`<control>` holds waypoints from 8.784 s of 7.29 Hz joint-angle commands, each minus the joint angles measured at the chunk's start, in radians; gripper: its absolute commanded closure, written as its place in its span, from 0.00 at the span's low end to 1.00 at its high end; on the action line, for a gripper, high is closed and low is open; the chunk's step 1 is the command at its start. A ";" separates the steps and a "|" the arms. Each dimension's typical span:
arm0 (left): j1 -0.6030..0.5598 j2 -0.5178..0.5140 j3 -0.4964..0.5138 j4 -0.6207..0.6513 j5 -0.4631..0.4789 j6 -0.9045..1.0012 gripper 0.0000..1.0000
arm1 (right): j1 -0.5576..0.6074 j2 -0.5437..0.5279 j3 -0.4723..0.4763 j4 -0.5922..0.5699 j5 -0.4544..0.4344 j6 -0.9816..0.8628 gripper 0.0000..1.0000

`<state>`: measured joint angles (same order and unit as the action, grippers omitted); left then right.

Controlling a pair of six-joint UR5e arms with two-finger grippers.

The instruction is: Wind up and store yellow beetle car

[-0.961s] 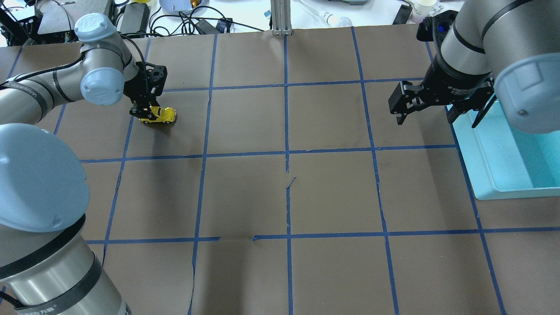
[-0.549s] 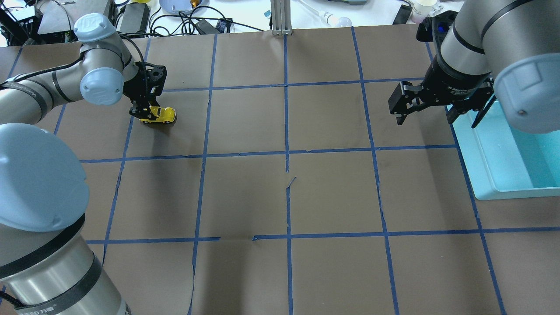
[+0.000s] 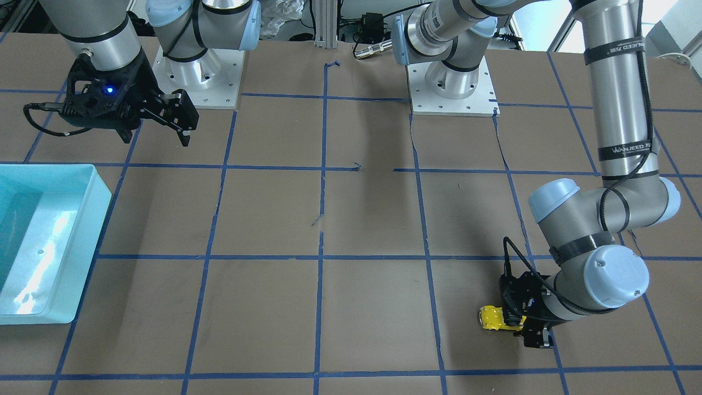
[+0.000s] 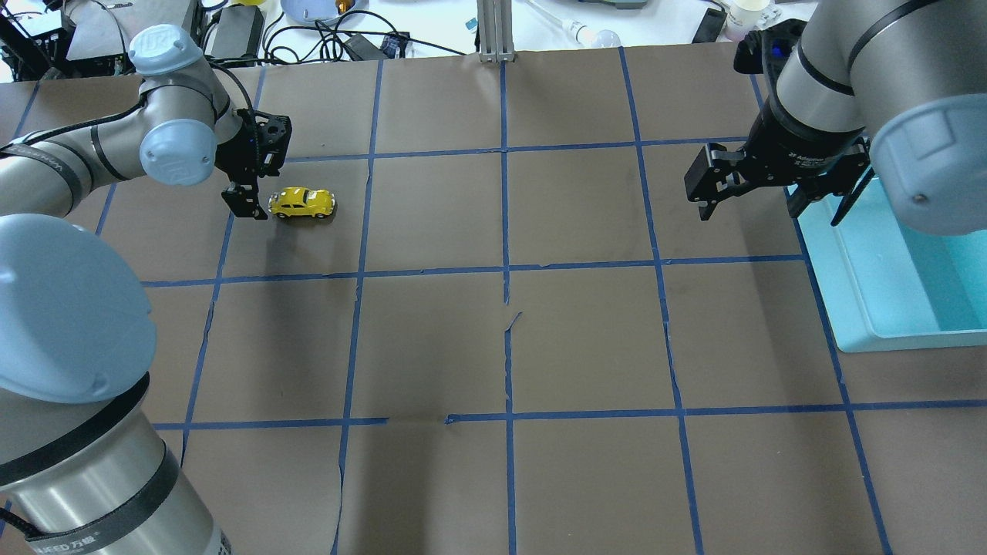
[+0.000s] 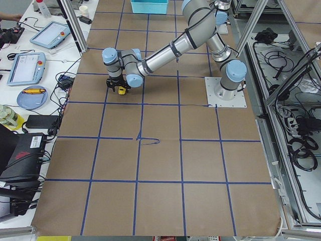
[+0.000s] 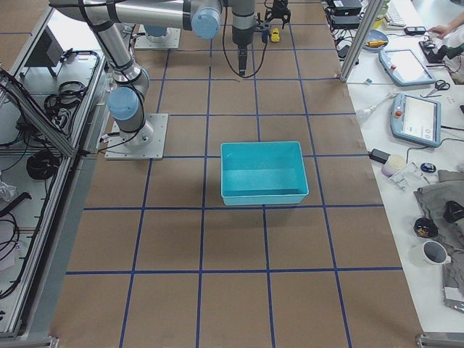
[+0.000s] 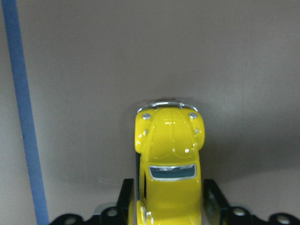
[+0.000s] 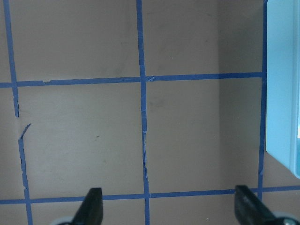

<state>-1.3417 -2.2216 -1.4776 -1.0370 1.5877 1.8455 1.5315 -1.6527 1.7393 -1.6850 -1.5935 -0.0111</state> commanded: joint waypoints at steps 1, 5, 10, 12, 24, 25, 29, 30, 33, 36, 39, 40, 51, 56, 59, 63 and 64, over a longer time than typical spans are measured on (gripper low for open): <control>0.001 0.000 0.000 0.000 0.000 -0.003 0.00 | 0.001 -0.001 0.000 0.001 0.001 0.000 0.00; -0.002 0.032 -0.012 -0.020 -0.005 -0.090 0.00 | 0.001 0.001 0.000 0.001 0.001 0.002 0.00; -0.050 0.349 -0.052 -0.349 -0.067 -0.604 0.00 | -0.001 0.002 0.002 -0.005 0.001 -0.001 0.00; -0.077 0.495 -0.062 -0.396 -0.095 -0.859 0.00 | -0.001 0.034 -0.006 -0.063 0.007 -0.026 0.00; -0.218 0.665 -0.084 -0.520 -0.080 -1.947 0.00 | -0.166 0.503 -0.009 -0.527 0.075 -1.331 0.00; -0.218 0.666 -0.082 -0.509 -0.078 -1.948 0.00 | -0.166 0.531 -0.007 -0.563 0.079 -1.336 0.00; -0.217 0.669 -0.095 -0.439 0.009 -1.950 0.00 | -0.166 0.600 -0.007 -0.565 0.081 -1.373 0.00; -0.217 0.669 -0.095 -0.439 0.005 -1.950 0.00 | -0.166 0.611 -0.009 -0.565 0.081 -1.374 0.00; -0.218 0.671 -0.095 -0.439 0.003 -1.942 0.00 | -0.166 0.611 -0.029 -0.549 0.066 -1.438 1.00; -0.218 0.680 -0.102 -0.440 0.008 -1.936 0.00 | -0.160 0.535 -0.050 -0.489 0.087 -1.439 1.00; -0.218 0.685 -0.107 -0.439 0.008 -1.934 0.00 | -0.160 0.384 -0.203 -0.140 0.104 -1.441 1.00; -0.218 0.685 -0.107 -0.439 0.008 -1.934 0.00 | -0.175 0.383 -0.257 -0.071 0.049 -1.446 1.00; -0.221 0.686 -0.096 -0.437 0.003 -1.936 0.00 | -0.551 0.559 -0.122 -0.291 -0.029 -1.983 1.00; -0.223 0.685 -0.099 -0.437 0.002 -1.936 0.00 | -0.528 0.568 -0.122 -0.285 -0.017 -2.025 0.08; -0.223 0.683 -0.098 -0.437 0.002 -1.937 0.00 | -0.527 0.541 -0.127 -0.280 0.009 -2.012 0.00; -0.223 0.683 -0.102 -0.437 0.002 -1.939 0.00 | -0.524 0.282 -0.127 -0.038 0.001 -1.485 0.00; -0.223 0.683 -0.102 -0.437 0.002 -1.939 0.00 | -0.522 0.245 -0.130 0.014 0.004 -1.270 0.00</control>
<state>-1.5647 -1.5382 -1.5793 -1.4741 1.5897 -0.0930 1.0083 -1.3500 1.6113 -1.7442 -1.5906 -1.5417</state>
